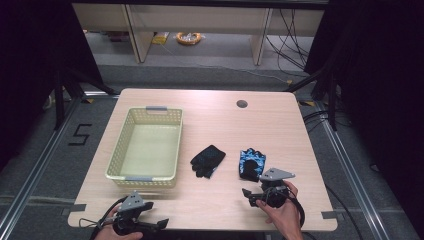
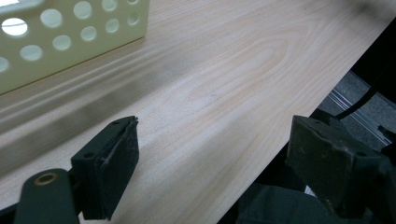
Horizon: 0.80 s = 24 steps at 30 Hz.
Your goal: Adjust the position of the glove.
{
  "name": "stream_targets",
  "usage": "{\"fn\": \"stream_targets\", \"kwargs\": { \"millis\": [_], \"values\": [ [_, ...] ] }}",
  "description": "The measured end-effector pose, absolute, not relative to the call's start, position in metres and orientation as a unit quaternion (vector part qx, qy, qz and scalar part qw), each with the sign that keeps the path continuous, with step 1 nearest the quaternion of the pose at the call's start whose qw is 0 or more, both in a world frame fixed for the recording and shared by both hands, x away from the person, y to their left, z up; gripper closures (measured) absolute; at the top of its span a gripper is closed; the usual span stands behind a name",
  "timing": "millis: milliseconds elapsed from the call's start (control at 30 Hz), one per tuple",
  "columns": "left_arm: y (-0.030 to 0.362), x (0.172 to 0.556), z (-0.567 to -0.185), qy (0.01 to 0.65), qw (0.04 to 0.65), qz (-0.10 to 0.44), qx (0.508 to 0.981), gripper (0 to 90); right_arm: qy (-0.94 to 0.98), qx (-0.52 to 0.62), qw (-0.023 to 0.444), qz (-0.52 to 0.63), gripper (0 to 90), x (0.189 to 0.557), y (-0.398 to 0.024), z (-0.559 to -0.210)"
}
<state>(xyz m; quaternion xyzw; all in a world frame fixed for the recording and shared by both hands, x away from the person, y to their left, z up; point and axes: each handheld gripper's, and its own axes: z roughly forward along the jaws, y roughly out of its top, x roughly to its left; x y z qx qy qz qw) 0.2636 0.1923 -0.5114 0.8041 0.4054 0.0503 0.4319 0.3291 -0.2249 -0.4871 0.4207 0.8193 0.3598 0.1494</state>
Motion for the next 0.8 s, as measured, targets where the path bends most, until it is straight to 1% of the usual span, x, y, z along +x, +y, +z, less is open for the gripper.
{"fn": "stream_targets", "kwargs": {
  "millis": [67,133,300,333,433,533,567,633,667,700,767,800],
  "values": [
    [0.192,0.263,-0.511,0.407,0.433,0.052,0.803,16.1,0.819,0.424,0.148,0.358,23.1,0.329,-0.225,-0.486],
    [0.193,0.264,-0.511,0.405,0.431,0.05,0.805,16.1,0.822,0.409,0.156,0.364,23.4,0.331,-0.226,-0.487],
    [0.192,0.264,-0.511,0.406,0.433,0.048,0.803,16.1,0.821,0.406,0.146,0.373,26.5,0.33,-0.222,-0.483],
    [0.192,0.264,-0.511,0.406,0.433,0.048,0.803,16.1,0.821,0.401,0.155,0.377,26.5,0.331,-0.221,-0.483],
    [0.193,0.264,-0.511,0.405,0.432,0.049,0.804,16.1,0.821,0.399,0.148,0.38,26.5,0.333,-0.218,-0.479],
    [0.192,0.264,-0.512,0.408,0.437,0.051,0.8,16.1,0.823,0.388,0.158,0.384,28.2,0.337,-0.212,-0.474],
    [0.192,0.264,-0.512,0.409,0.438,0.052,0.799,16.1,0.825,0.383,0.153,0.387,30.9,0.34,-0.207,-0.47],
    [0.193,0.265,-0.511,0.408,0.434,0.051,0.801,16.1,0.834,0.356,0.157,0.391,35.5,0.346,-0.201,-0.463],
    [0.193,0.265,-0.511,0.408,0.434,0.051,0.801,16.1,0.835,0.351,0.157,0.394,35.5,0.348,-0.197,-0.461],
    [0.194,0.265,-0.511,0.41,0.433,0.049,0.801,16.1,0.84,0.341,0.155,0.392,41.1,0.352,-0.194,-0.459],
    [0.196,0.266,-0.51,0.4,0.424,0.048,0.811,16.1,0.842,0.337,0.152,0.392,44.1,0.359,-0.186,-0.456],
    [0.196,0.265,-0.51,0.403,0.427,0.049,0.808,16.1,0.844,0.333,0.151,0.393,46.1,0.363,-0.182,-0.456]
  ]
}}
